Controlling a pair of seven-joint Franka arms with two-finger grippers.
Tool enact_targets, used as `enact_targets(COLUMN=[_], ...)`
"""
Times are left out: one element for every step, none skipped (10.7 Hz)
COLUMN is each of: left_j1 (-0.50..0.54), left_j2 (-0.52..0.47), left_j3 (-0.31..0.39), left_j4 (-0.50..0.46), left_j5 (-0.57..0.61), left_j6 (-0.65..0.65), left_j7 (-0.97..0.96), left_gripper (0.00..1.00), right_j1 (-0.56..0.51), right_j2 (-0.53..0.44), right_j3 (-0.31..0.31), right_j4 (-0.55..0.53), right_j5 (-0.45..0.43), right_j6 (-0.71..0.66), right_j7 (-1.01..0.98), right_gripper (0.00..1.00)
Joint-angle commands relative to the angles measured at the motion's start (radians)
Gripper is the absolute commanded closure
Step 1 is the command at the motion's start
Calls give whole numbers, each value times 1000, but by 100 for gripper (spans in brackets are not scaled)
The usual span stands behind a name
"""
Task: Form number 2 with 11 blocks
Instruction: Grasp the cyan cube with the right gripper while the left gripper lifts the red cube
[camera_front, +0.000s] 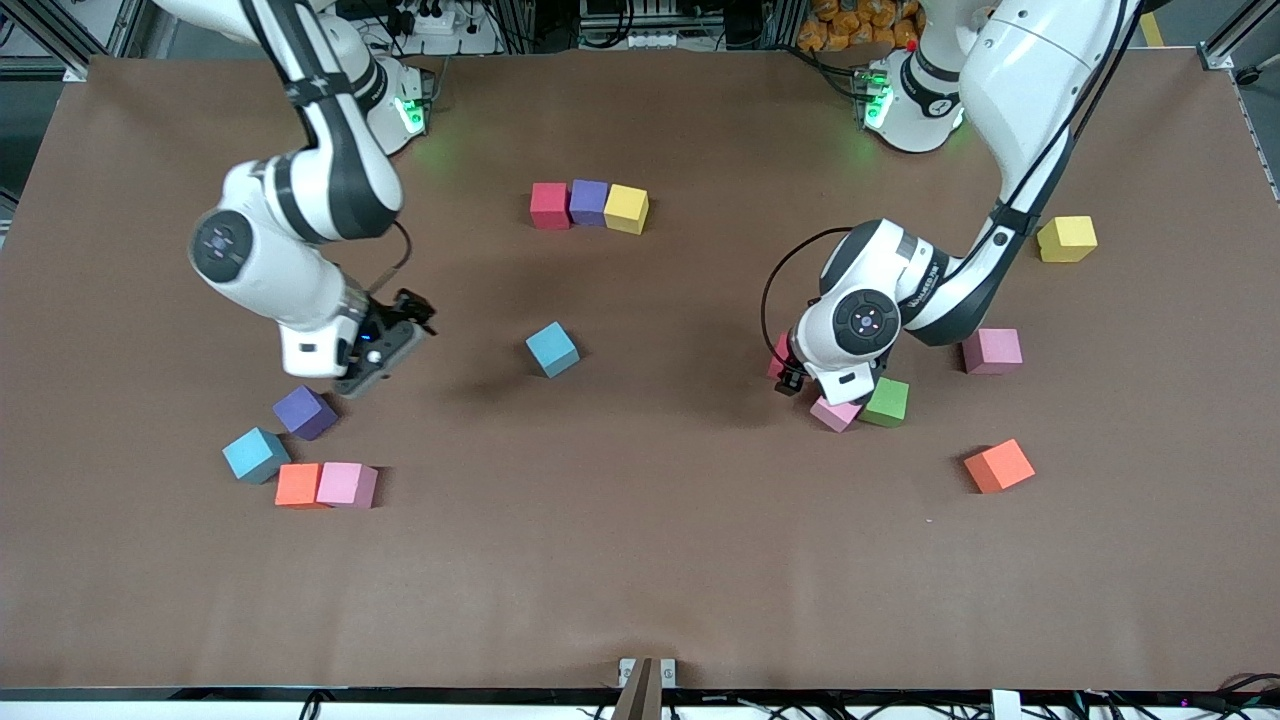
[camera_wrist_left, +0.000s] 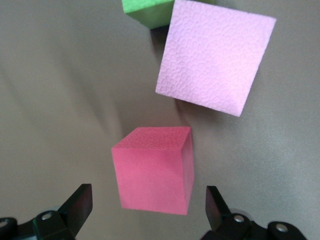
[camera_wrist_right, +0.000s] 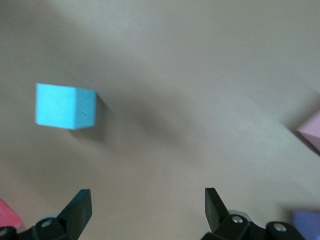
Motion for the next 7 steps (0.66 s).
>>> enact_targets(left_j1=[-4, -4, -4, -4, -4, -4, -4], left_j2=[-4, -4, -4, -4, -4, -4, -2], left_j3=[2, 2, 2, 2, 2, 2, 2], left_j4=[-29, -37, -47, -57, -58, -58, -67], left_j5=[30, 57, 72, 83, 92, 93, 93], left_j6=[42, 45, 56, 73, 78, 82, 100], left_j7=[-28, -29, -42, -54, -62, -63, -63], left_gripper=[0, 0, 0, 0, 0, 0, 0], right_j1=[117, 177, 228, 269, 292, 308, 309], right_j2=[88, 114, 147, 177, 195, 203, 214], right_j3=[4, 4, 5, 5, 7, 7, 22], right_j4=[52, 49, 48, 45, 42, 12, -22], right_j5=[99, 104, 105, 105, 105, 105, 105], right_j6=[57, 141, 203, 258, 292, 350, 404], right_j7=[98, 167, 233, 281, 310, 312, 310], right_gripper=[0, 0, 0, 0, 0, 0, 0])
